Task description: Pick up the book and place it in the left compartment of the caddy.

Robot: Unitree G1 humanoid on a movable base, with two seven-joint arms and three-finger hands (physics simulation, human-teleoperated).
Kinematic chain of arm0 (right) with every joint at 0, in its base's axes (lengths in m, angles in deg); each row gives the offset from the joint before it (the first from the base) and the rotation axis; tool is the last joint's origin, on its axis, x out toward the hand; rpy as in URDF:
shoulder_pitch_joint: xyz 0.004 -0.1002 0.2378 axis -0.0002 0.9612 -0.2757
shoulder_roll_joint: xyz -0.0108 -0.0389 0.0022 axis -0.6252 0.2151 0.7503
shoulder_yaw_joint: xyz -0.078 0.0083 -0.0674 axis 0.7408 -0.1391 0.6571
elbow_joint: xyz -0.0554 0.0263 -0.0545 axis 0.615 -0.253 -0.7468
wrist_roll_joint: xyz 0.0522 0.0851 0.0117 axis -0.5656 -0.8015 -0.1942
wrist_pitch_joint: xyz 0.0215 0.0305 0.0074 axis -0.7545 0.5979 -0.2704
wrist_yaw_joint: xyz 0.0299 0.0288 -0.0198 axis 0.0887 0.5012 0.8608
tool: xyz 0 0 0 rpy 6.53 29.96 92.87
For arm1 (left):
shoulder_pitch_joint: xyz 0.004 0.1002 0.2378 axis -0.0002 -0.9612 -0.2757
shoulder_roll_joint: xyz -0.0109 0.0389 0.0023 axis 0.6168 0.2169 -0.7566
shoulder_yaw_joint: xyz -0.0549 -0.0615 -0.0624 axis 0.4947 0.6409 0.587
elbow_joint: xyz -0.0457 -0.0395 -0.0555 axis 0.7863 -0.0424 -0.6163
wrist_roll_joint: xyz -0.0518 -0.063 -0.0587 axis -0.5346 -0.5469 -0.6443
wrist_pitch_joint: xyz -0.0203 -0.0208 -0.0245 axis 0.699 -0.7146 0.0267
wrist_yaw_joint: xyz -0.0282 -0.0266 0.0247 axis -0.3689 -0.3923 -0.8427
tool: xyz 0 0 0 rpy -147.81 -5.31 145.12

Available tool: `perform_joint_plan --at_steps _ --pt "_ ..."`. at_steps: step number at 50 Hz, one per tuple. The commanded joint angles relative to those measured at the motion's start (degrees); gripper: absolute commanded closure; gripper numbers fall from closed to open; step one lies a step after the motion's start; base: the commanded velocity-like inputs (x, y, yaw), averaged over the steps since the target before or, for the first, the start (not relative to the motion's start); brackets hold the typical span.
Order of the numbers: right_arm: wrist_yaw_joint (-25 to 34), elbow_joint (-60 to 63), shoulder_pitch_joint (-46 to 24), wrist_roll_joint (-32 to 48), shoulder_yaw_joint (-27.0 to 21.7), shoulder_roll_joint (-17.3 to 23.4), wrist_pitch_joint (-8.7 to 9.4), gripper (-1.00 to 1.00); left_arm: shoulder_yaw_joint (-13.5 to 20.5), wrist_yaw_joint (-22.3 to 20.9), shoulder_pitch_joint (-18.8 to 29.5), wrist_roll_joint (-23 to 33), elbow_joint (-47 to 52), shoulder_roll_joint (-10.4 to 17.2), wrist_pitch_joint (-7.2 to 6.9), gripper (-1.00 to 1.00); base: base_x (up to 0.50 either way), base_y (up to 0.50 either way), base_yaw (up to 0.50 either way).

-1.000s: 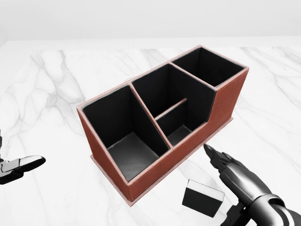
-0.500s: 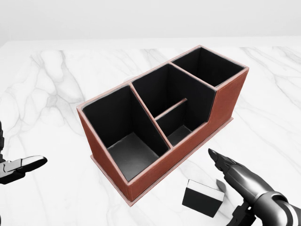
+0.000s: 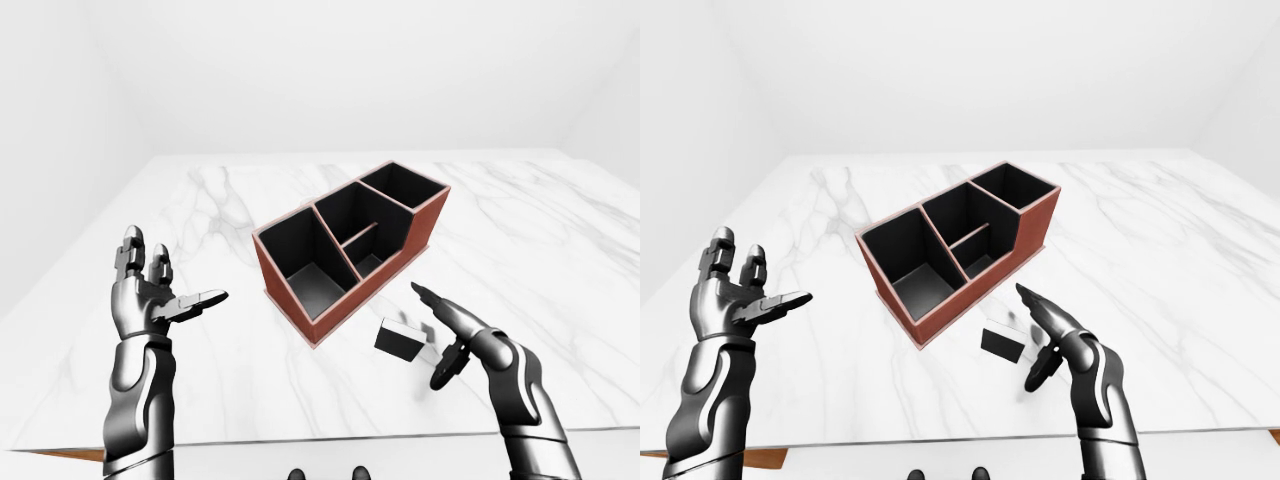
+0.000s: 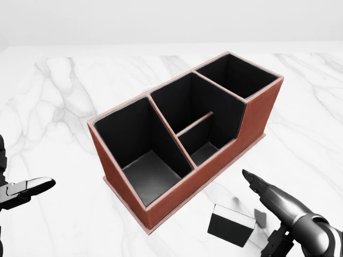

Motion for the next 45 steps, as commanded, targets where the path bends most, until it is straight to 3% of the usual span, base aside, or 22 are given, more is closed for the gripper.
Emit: perform_joint_plan --at_steps 1,45 --pt "-1.06 -4.05 -1.88 -1.61 0.27 0.88 0.00 -1.00 0.12 -0.07 -0.13 -0.21 0.24 0.02 0.00 -1.00 0.00 0.00 0.00" --pt "-5.95 -15.88 -8.13 -5.16 3.57 1.27 0.00 -1.00 0.08 0.25 0.09 -0.29 0.24 0.12 0.00 -1.00 0.00 0.00 0.00"
